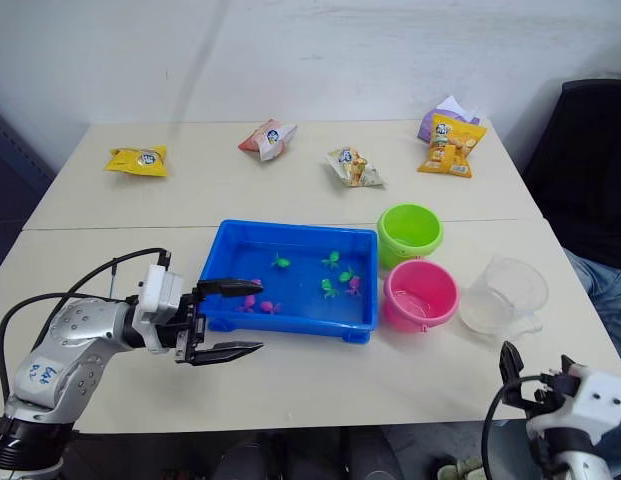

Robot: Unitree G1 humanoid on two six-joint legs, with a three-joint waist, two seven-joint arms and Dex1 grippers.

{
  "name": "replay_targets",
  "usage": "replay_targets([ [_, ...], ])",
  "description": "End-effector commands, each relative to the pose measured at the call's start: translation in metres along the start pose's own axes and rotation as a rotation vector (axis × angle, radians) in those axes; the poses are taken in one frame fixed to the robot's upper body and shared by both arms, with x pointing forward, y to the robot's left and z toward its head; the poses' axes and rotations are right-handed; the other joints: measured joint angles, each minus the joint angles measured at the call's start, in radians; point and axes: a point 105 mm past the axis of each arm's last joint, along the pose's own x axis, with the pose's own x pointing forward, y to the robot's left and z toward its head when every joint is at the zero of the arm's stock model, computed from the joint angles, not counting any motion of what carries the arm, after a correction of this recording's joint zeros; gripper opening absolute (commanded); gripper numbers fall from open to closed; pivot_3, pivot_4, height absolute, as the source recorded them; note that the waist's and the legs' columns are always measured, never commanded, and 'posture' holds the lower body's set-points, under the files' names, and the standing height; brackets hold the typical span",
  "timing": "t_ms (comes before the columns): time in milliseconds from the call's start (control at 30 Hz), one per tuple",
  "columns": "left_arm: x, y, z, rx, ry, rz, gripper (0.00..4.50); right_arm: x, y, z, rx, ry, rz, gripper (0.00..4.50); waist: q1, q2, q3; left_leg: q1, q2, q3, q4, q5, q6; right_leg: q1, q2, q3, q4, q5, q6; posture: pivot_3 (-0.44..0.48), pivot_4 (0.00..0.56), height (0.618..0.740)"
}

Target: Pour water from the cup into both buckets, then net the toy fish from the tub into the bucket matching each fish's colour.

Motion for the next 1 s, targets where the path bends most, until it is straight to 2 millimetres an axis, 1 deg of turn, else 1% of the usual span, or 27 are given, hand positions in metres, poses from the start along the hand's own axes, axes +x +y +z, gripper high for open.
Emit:
replay_targets([
  [33,0.004,-0.002,0.007,0.033,-0.01,-0.005,4.47,0.013,-0.016,-0.005,-0.018,0.011,-0.066,4.5,0.001,0.0,0.0,0.0,0.0,0.0,0.0,0.0,0.0,0.0,0.0,0.0,0.0,0.0,0.0,0.0,0.15,0.739],
  [167,0.003,-0.001,0.007,0.041,-0.007,0.007,4.47,0.022,-0.02,-0.008,0.001,0.006,-0.095,4.5,0.005,0.0,0.0,0.0,0.0,0.0,-0.001,0.001,-0.001,0.0,0.001,0.0,0.0,0.0,0.0,0.0,0.15,0.739],
  [300,0.003,0.003,0.008,0.053,-0.005,0.024,4.47,0.036,-0.018,-0.01,0.014,-0.016,-0.107,4.5,0.005,0.0,0.0,0.0,0.0,0.0,0.0,0.001,-0.001,0.0,0.001,0.001,0.0,0.0,0.001,0.0,0.15,0.739],
  [367,0.003,0.002,0.008,0.056,-0.002,0.02,4.47,0.04,-0.02,-0.011,0.02,-0.024,-0.146,4.5,0.004,0.0,0.0,0.0,0.0,0.001,0.0,0.001,-0.001,0.0,0.001,0.002,0.0,0.001,0.001,0.0,0.15,0.739],
  [500,0.002,0.004,0.009,0.065,0.0,0.022,4.47,0.043,-0.026,-0.01,0.029,-0.055,-0.218,4.5,0.003,0.0,0.0,0.0,0.0,0.001,0.0,0.002,-0.003,-0.001,0.001,0.002,0.0,0.001,0.001,0.0,0.15,0.739],
  [733,0.002,0.007,0.01,0.074,0.004,0.029,4.47,0.048,-0.022,-0.007,0.026,-0.099,-0.255,4.5,0.002,0.0,0.0,0.0,0.0,0.001,0.0,0.002,-0.003,-0.001,0.001,0.002,0.0,0.001,0.002,0.0,0.15,0.739],
  [833,0.002,0.008,0.011,0.078,0.006,0.031,4.47,0.049,-0.023,-0.006,0.066,-0.113,-0.288,4.5,0.0,0.0,0.0,0.0,0.0,0.001,0.0,0.002,-0.003,-0.001,0.001,0.002,0.0,0.001,0.002,0.0,0.15,0.739],
  [1000,0.003,0.01,0.012,0.088,0.004,0.043,4.47,0.06,-0.02,-0.004,0.11,-0.118,-0.306,4.5,-0.008,0.0,0.0,0.0,0.0,0.001,0.0,0.002,-0.003,-0.001,0.001,0.002,0.0,0.001,0.002,0.0,0.15,0.739],
])
